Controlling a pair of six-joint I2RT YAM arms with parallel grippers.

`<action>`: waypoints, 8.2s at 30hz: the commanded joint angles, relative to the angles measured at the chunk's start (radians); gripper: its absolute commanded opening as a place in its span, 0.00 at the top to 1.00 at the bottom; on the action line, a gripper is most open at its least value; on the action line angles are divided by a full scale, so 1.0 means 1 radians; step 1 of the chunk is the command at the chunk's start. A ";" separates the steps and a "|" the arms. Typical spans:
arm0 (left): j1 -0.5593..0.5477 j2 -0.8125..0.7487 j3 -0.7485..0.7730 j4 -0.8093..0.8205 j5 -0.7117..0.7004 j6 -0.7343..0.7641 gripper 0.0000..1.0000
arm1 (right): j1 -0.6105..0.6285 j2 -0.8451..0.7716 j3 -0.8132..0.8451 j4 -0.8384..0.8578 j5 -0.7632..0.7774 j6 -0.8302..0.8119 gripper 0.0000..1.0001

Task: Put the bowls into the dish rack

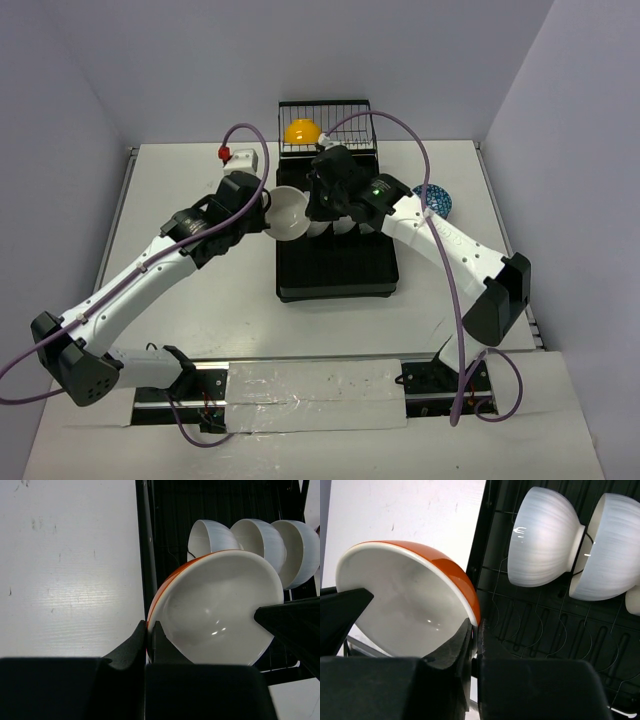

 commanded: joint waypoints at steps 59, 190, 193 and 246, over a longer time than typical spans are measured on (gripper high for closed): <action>0.669 -0.102 -0.580 0.375 0.558 0.117 0.01 | -0.281 0.621 -0.154 1.963 0.490 -1.850 0.98; 0.710 -0.135 -0.565 0.362 0.529 0.113 0.01 | -0.928 0.100 -0.370 0.345 0.079 -0.017 0.71; 0.712 -0.135 -0.565 0.362 0.531 0.111 0.01 | -0.928 0.104 -0.366 0.343 0.071 -0.026 0.74; 0.712 -0.134 -0.554 0.366 0.471 0.119 0.01 | 0.072 -0.221 -0.002 -0.220 0.706 -0.273 1.00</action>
